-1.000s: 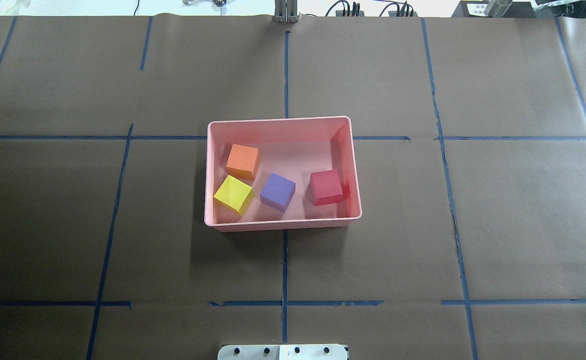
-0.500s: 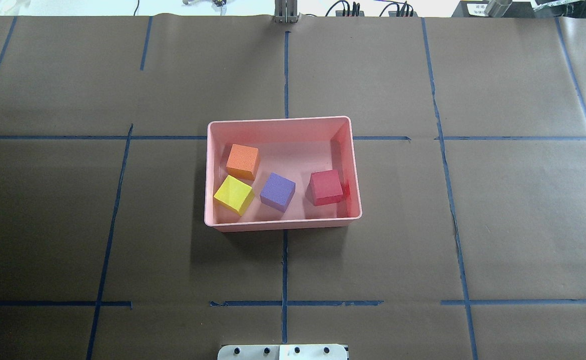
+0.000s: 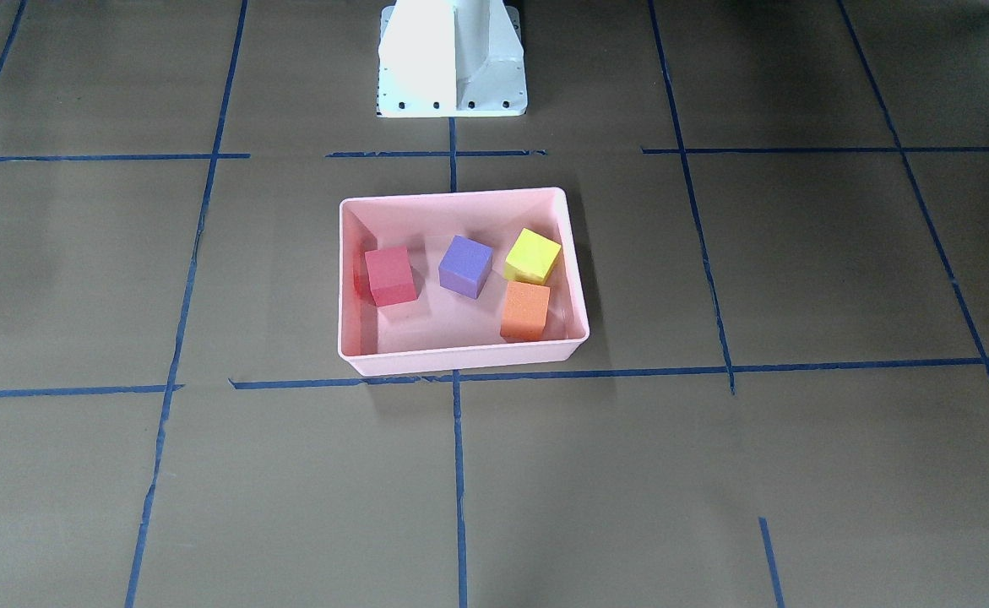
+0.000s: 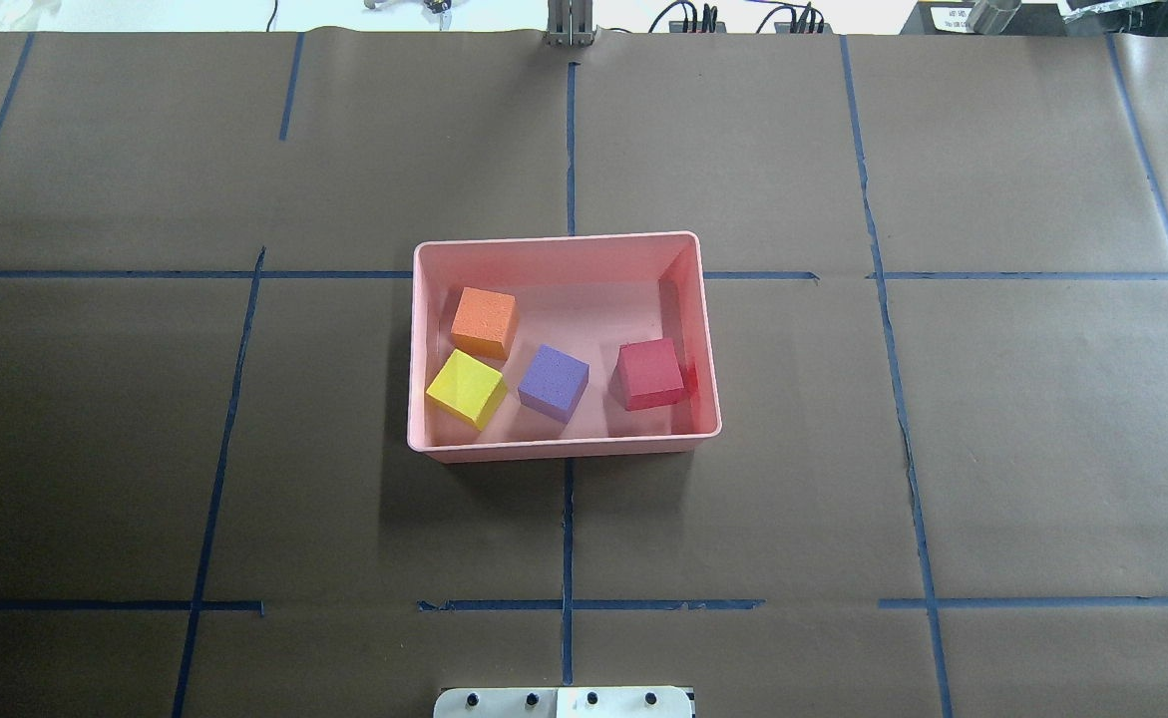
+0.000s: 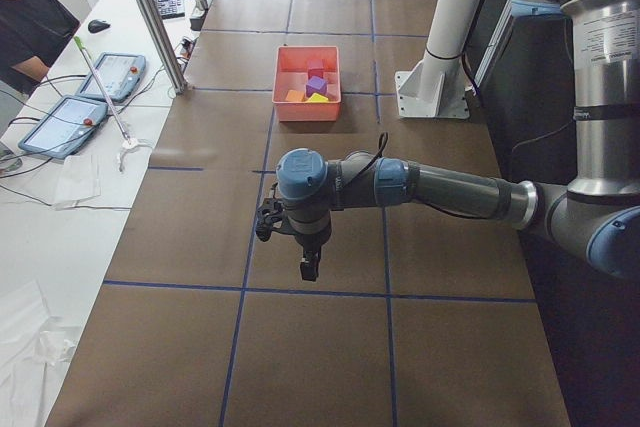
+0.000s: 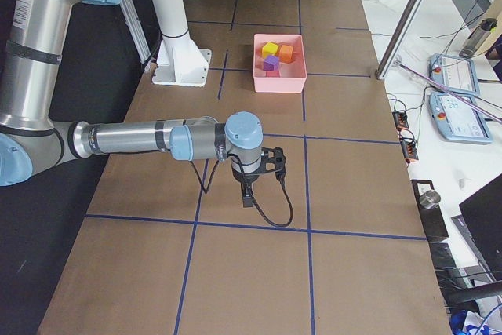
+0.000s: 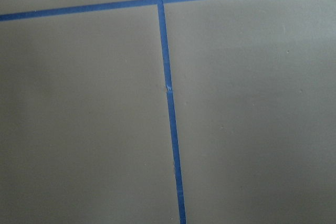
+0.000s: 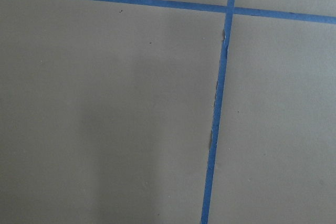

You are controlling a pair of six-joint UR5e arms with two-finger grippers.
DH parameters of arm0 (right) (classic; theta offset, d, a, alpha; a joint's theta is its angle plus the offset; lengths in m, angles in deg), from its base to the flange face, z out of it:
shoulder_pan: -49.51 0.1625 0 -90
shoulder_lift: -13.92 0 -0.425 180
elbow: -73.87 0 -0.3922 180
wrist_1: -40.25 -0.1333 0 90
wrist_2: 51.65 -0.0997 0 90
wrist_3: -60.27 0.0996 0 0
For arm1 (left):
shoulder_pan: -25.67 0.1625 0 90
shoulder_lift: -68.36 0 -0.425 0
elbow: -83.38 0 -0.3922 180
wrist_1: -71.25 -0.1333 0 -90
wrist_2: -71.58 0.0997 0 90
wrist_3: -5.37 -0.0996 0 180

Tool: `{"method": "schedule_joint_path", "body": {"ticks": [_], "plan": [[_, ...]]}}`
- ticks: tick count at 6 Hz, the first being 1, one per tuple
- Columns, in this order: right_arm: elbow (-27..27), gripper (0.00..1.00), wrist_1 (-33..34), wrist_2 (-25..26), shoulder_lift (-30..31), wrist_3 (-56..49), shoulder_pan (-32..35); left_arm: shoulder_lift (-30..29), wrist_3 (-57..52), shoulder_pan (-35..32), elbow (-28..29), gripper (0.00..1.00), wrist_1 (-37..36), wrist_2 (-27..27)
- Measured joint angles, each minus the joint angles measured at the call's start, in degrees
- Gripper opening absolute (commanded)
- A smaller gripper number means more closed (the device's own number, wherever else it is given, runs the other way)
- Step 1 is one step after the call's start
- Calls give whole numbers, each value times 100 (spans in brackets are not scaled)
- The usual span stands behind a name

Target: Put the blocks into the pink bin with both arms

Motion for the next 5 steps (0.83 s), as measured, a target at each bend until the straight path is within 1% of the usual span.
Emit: {"method": "schedule_joint_path", "body": {"ticks": [2, 3, 5], "plan": [[25, 100, -15, -144, 154, -10, 88, 11, -4, -5, 4, 100, -45, 10], [55, 100, -12, -196, 190, -10, 170, -25, -13, 6, 96, 100, -61, 8], [68, 100, -13, -219, 225, -11, 270, -109, -9, 2, 137, 100, -210, -15]]}}
